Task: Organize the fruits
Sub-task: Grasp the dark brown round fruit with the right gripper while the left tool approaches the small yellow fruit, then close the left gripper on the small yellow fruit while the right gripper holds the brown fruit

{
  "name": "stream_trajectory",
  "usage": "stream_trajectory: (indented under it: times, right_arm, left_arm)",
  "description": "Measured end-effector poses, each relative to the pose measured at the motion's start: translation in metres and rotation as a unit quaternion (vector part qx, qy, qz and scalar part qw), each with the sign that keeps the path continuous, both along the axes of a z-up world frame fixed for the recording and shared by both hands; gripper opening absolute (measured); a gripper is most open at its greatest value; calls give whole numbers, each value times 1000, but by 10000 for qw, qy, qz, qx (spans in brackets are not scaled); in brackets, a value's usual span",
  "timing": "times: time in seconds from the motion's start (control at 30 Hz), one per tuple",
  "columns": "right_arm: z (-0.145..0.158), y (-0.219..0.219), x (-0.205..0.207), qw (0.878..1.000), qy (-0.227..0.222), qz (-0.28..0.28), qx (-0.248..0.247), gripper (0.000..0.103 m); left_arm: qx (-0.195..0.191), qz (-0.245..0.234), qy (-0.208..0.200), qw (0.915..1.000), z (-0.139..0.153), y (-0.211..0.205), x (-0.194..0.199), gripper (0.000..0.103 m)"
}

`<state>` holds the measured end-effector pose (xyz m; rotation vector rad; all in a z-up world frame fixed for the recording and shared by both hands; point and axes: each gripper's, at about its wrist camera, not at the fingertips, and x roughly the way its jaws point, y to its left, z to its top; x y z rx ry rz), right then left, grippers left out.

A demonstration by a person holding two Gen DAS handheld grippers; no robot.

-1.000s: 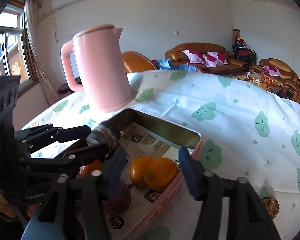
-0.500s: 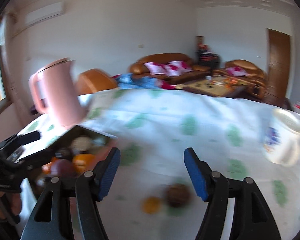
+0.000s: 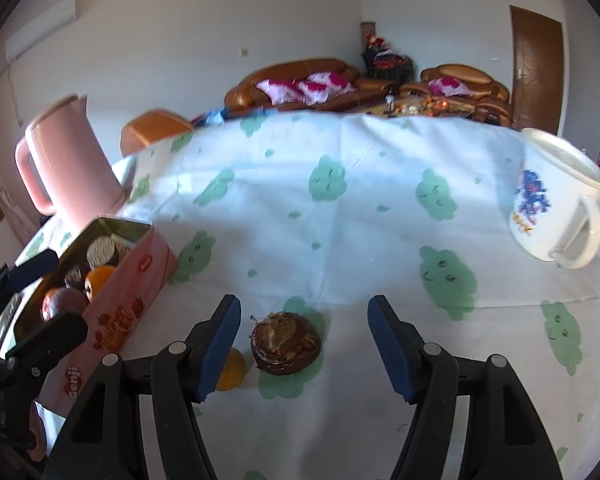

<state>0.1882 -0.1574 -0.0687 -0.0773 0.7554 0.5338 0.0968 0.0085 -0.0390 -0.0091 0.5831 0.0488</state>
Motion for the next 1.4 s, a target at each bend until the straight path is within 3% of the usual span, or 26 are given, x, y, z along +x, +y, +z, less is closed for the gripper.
stream_trajectory:
  times: [0.1, 0.17, 0.23, 0.63, 0.73, 0.8, 0.87, 0.93, 1.03, 1.1, 1.2, 1.4]
  right_arm:
    - [-10, 10, 6, 9993, 265, 97, -232, 64]
    - [-14, 12, 10, 9986, 419, 160, -275, 48]
    - [-15, 12, 9, 9984, 458, 235, -233, 42]
    - [-1, -32, -7, 9994, 35, -319, -124, 42]
    - [0, -43, -5, 9989, 38, -458, 11, 42]
    - [0, -44, -5, 9989, 55, -469, 17, 42]
    - [1, -47, -5, 9988, 63, -488, 54, 42]
    - [1, -50, -5, 9986, 95, -496, 125, 42]
    - [0, -49, -5, 9987, 98, -485, 121, 42]
    - [0, -48, -4, 9988, 103, -467, 87, 42]
    - [-3, -47, -2, 9989, 188, -428, 93, 42]
    - [-7, -39, -1, 9992, 290, -268, -65, 42]
  left_arm:
    - [-49, 55, -48, 10000, 2, 2, 0, 101]
    - [-65, 75, -62, 9999, 2, 2, 0, 101]
    - [-87, 36, -52, 9999, 3, 1, 0, 101]
    - [38, -611, 201, 9979, -7, -43, 12, 99]
    - [116, -819, 395, 9958, -14, -56, 21, 90]
    - [-28, -949, 634, 9935, -21, -58, 29, 85]
    - [-247, -1048, 885, 9902, -27, -57, 38, 70]
    - [-317, -1127, 1085, 9872, -34, -59, 44, 62]
    - [-351, -1195, 1280, 9839, -41, -62, 50, 56]
    - [-403, -1244, 1375, 9818, -45, -64, 54, 55]
    - [-420, -1296, 1549, 9785, -50, -67, 60, 38]
    - [-393, -1280, 1548, 9788, -50, -68, 60, 27]
